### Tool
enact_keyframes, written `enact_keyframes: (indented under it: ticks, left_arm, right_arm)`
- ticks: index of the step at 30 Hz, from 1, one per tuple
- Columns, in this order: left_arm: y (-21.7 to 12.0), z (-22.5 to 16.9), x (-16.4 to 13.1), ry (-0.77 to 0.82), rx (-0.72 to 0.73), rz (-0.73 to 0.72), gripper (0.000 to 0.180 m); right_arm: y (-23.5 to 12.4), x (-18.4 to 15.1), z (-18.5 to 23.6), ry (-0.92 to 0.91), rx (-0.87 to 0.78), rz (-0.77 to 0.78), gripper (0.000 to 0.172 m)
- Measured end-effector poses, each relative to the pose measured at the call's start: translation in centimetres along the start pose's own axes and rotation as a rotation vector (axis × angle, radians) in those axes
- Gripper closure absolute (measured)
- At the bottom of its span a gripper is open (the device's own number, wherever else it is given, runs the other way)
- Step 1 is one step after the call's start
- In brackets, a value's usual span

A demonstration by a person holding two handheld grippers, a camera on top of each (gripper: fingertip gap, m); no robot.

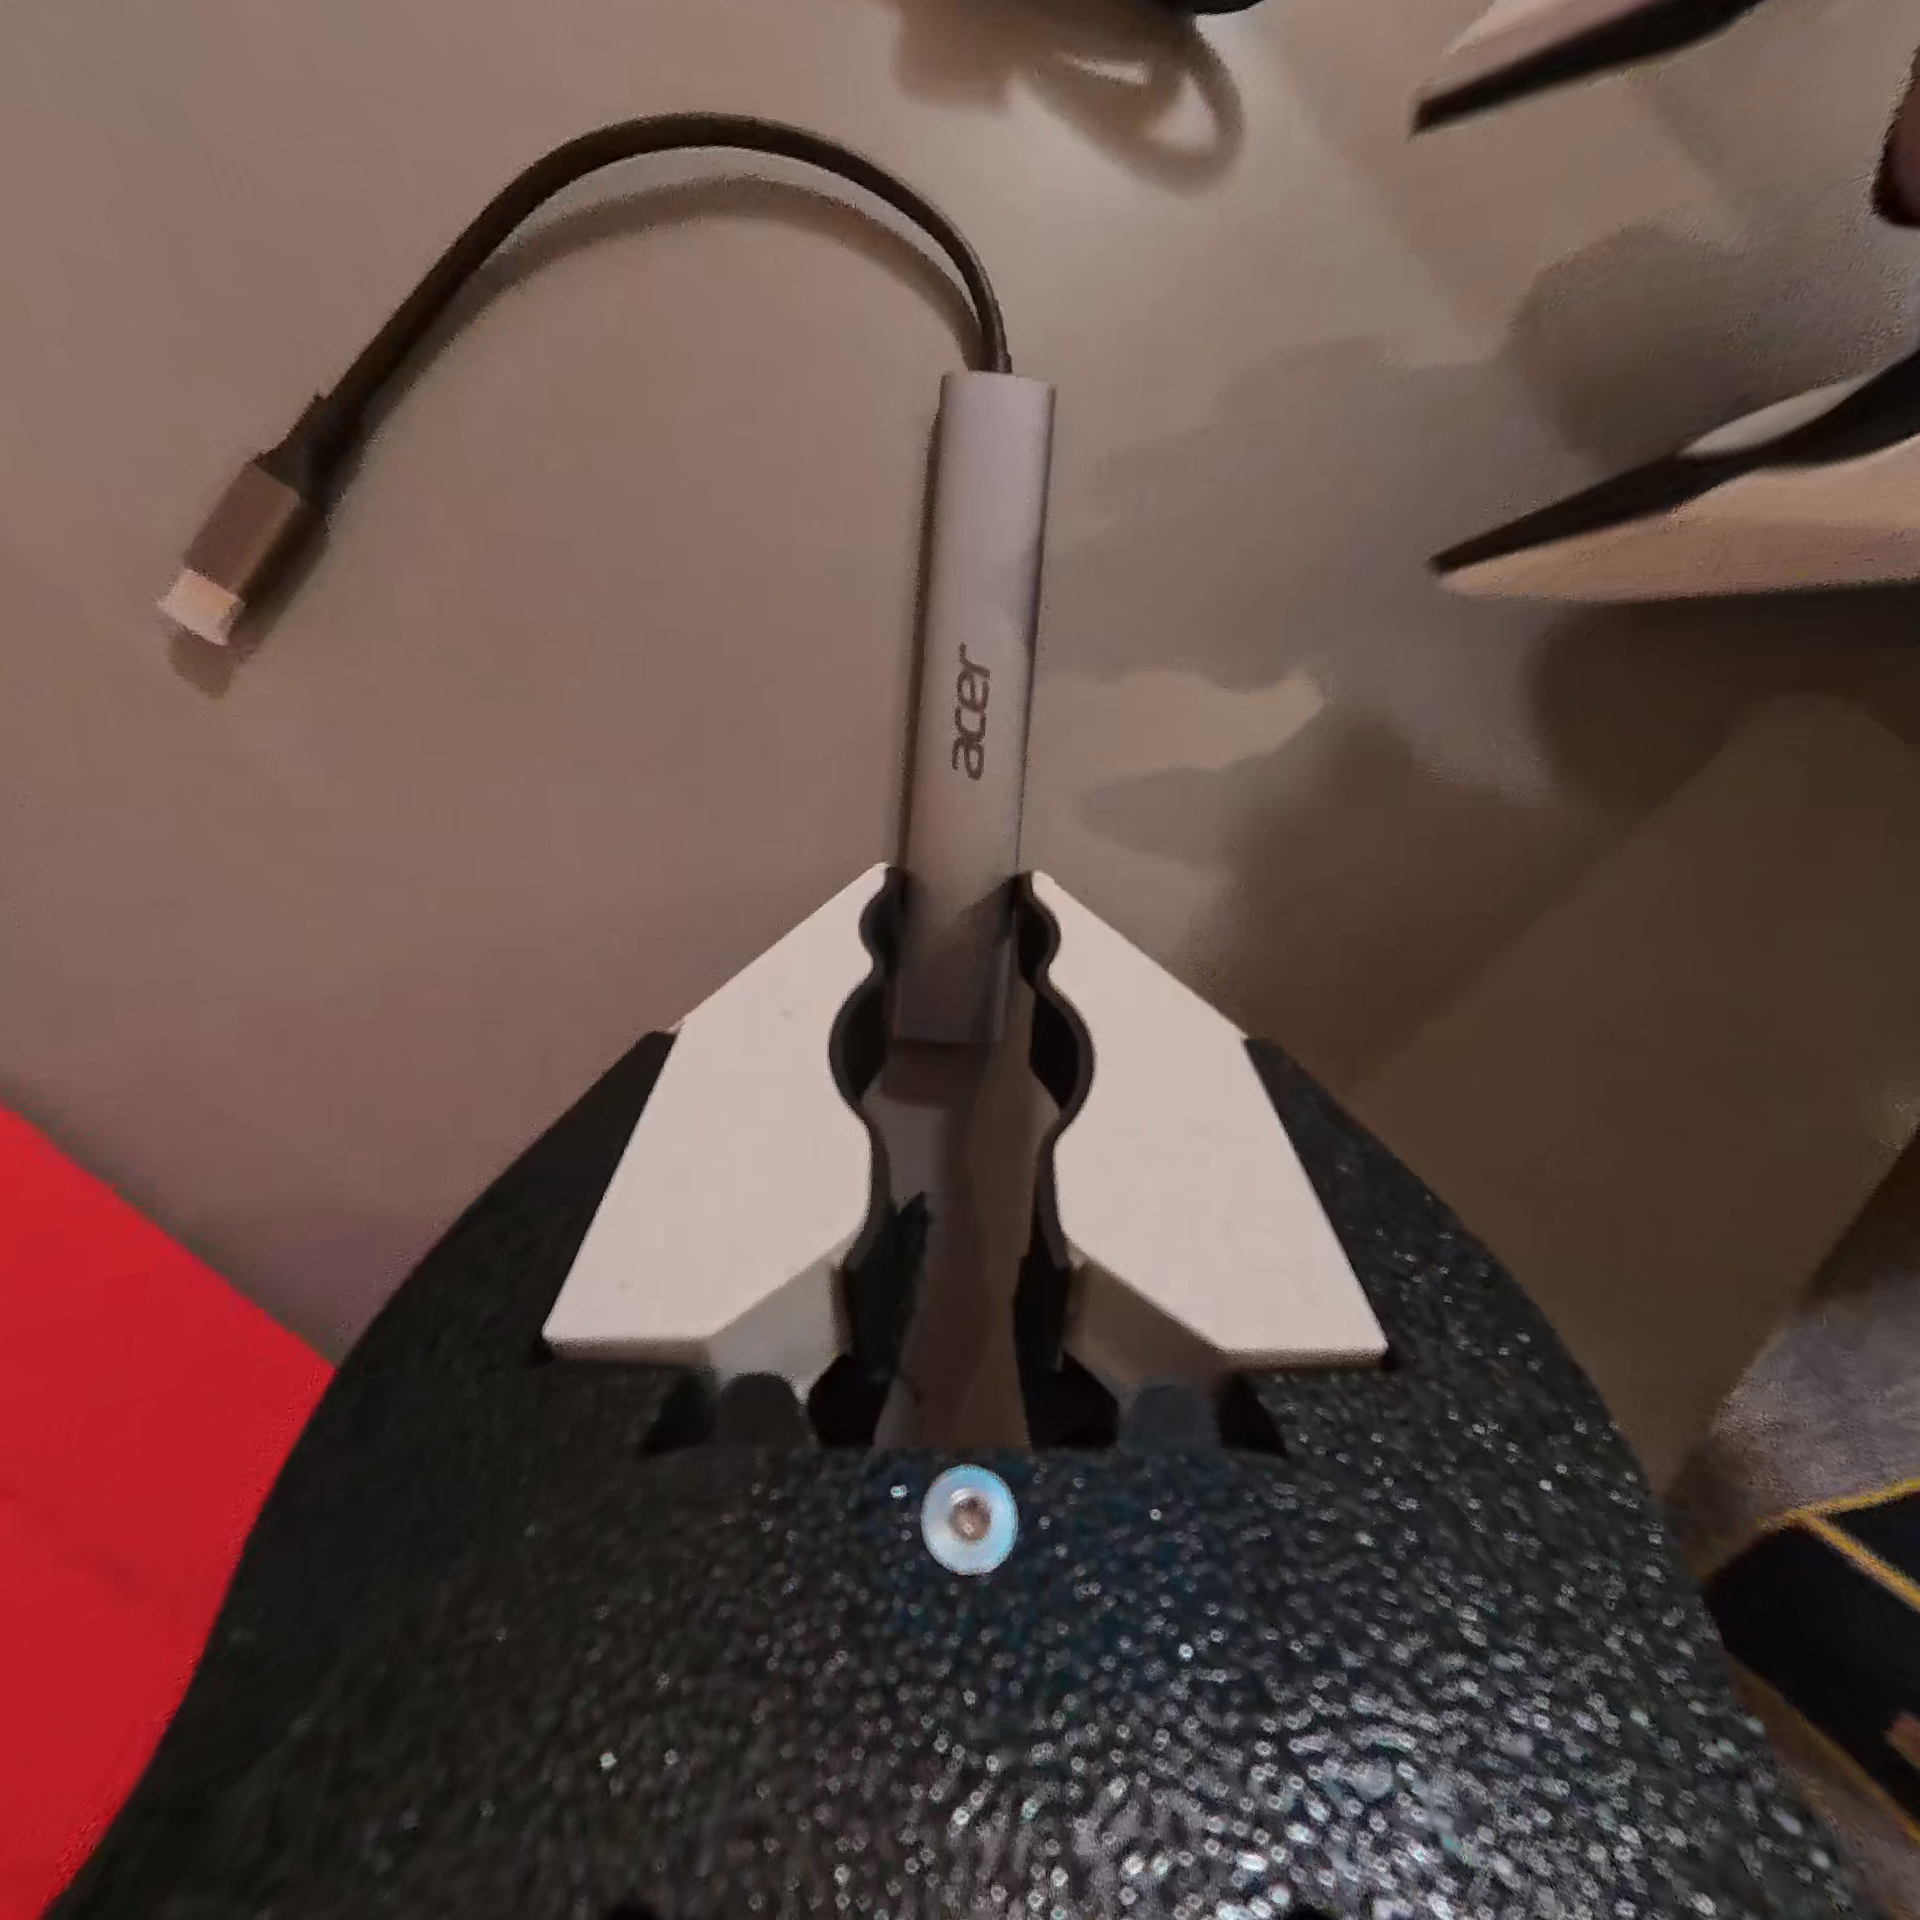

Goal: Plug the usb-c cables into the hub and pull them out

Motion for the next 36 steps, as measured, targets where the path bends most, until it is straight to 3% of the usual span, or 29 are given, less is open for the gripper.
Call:
enact_keyframes:
  ticks: [6, 9, 11, 13, 14, 15, 16, 18, 19, 21, 24, 30, 33, 34, 36]
  left_arm:
    - [-0.3, 0.8, 0.2, -0.353, -0.336, -0.048, 0.161]
    - [-0.7, 1.1, 0.2, -0.42, -0.463, -0.085, 0.161]
    - [-1.3, 0.8, 0.3, -0.407, -0.52, -0.118, 0.161]
    - [-1.9, 0.5, 0.6, -0.373, -0.549, -0.185, 0.161]
    - [-2.4, 0.4, 0.9, -0.344, -0.541, -0.245, 0.16]
    - [-3.0, 0.3, 1.1, -0.303, -0.522, -0.313, 0.145]
    - [-3.5, 0.0, 1.3, -0.236, -0.471, -0.386, 0.113]
    - [-4.2, -0.7, 1.2, -0.01, -0.275, -0.513, 0.095]
    - [-4.5, -1.2, 1.0, 0.119, -0.17, -0.56, 0.096]
    - [-5.1, -2.6, 0.7, 0.352, -0.021, -0.627, 0.117]
    - [-5.6, -4.3, 0.5, 0.56, 0.056, -0.687, 0.149]
    - [-5.8, -4.7, 0.4, 0.584, 0.038, -0.741, 0.17]
    - [-5.7, -5.0, 0.4, 0.612, 0.078, -0.746, 0.172]
    - [-5.7, -5.0, 0.4, 0.593, 0.077, -0.745, 0.173]
    - [-5.5, -4.7, 0.3, 0.553, 0.101, -0.754, 0.173]
  right_arm:
    - [3.2, -0.2, 0.4, -0.45, 0.008, 0.23, 0.121]
    - [4.4, -0.7, 0.3, -0.628, -0.031, 0.349, 0.122]
    - [4.8, -0.8, -0.2, -0.696, -0.113, 0.411, 0.134]
    - [4.7, -0.8, -0.4, -0.73, -0.157, 0.438, 0.165]
    - [4.6, -0.9, -0.4, -0.713, -0.133, 0.446, 0.168]
    - [4.3, -0.9, -0.5, -0.664, -0.105, 0.439, 0.172]
    - [4.0, -0.8, -0.6, -0.611, -0.072, 0.418, 0.171]
    - [3.1, -0.4, -0.7, -0.535, -0.008, 0.364, 0.171]
    - [2.7, -0.1, -0.7, -0.508, 0.025, 0.34, 0.171]
    - [2.1, 0.4, -0.7, -0.471, 0.101, 0.304, 0.172]
    - [1.5, 0.9, -0.5, -0.446, 0.18, 0.274, 0.172]
    - [1.2, 0.9, -0.2, -0.428, 0.265, 0.264, 0.172]
    - [1.2, 0.8, 0.1, -0.399, 0.27, 0.263, 0.171]
    - [1.0, 0.8, 0.2, -0.378, 0.25, 0.262, 0.168]
    - [0.0, 1.3, 0.2, -0.302, 0.221, 0.261, 0.144]
Point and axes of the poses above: each gripper's, where its closed fingertips meet, y out along the fingers, x out of its top, z = x × y across the jaws, the point moved 9 cm from there along -y, back along the fingers, and after that the axes turned 12 degrees about x, right-handed, at the moved point
